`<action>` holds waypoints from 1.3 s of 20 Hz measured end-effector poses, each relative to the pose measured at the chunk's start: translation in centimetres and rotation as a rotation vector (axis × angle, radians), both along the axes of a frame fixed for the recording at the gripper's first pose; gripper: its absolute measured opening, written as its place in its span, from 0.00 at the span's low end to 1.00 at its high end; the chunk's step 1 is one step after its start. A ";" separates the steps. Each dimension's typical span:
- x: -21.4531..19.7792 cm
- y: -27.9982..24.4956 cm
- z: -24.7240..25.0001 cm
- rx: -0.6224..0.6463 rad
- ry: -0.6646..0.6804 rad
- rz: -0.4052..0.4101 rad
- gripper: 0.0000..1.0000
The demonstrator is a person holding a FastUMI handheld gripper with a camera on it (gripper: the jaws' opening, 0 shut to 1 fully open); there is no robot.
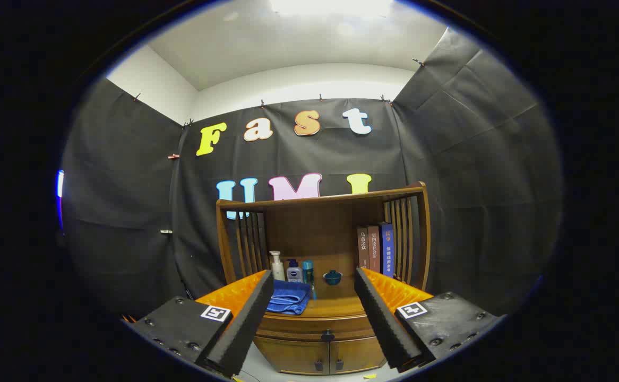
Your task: Pull open the drawer, take out the items inside it, and place them on the countertop above the cabinet.
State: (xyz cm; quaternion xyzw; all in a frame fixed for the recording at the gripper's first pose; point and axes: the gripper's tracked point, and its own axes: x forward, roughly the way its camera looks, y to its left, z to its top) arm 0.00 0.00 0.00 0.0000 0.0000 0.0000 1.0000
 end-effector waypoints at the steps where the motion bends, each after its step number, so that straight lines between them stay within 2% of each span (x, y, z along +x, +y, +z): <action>1: 0.0 0.1 -0.2 -0.001 0.002 0.002 0.98; 26: 0.9 1.7 -1.7 -0.057 0.012 0.026 0.98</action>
